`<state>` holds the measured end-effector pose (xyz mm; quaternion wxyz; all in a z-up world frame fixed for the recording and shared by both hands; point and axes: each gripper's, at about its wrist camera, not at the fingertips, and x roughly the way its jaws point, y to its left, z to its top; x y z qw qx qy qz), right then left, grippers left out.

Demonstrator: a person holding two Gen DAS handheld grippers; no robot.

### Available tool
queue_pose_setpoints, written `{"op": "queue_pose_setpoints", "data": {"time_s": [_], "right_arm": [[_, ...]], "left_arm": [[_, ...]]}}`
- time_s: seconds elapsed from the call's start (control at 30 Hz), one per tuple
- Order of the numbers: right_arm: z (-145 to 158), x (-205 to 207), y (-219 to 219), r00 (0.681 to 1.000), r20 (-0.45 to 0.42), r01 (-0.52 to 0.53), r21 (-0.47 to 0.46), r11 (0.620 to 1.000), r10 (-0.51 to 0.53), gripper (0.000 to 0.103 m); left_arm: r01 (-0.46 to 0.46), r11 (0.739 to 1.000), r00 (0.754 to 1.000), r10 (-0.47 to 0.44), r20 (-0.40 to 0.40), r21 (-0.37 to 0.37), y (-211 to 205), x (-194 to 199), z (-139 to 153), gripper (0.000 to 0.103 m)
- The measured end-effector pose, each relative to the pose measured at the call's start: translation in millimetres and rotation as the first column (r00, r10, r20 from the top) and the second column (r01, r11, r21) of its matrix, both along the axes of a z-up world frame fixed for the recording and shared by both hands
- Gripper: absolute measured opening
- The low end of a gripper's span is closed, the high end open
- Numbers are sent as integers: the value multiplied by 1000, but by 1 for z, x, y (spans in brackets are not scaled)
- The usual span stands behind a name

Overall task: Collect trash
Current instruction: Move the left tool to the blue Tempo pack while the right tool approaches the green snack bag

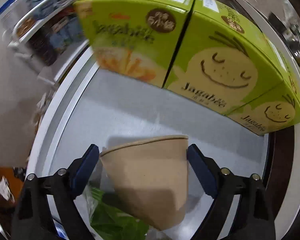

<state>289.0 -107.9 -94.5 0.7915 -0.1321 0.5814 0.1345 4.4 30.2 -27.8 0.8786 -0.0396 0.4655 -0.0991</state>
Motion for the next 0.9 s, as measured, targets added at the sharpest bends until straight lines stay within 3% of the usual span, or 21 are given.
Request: {"op": "queue_pose_setpoints", "data": {"time_s": [0.23, 0.33, 0.53, 0.67, 0.77, 0.9], "right_arm": [[-1, -87, -49, 997, 17, -70, -6, 998, 70, 89], [2, -119, -83, 1000, 9, 4, -21, 1000, -4, 89], [38, -170, -137, 982, 24, 182, 132, 974, -187, 95], [58, -196, -133, 966, 32, 248, 162, 955, -256, 96], [67, -224, -117, 968, 31, 237, 201, 951, -248, 96], [76, -251, -99, 981, 69, 173, 120, 978, -182, 96]], "left_arm": [[60, 998, 997, -61, -37, -25, -6, 18, -10, 101], [102, 995, 994, -102, -42, -16, -15, 25, -12, 101], [147, 989, 988, -147, -55, -1, -29, 34, -16, 101], [132, 991, 990, -131, -45, 30, -29, 38, -16, 101], [109, 992, 994, -107, -32, 62, -24, 43, -15, 101], [88, 995, 996, -87, -22, 54, -14, 54, -17, 101]]}}
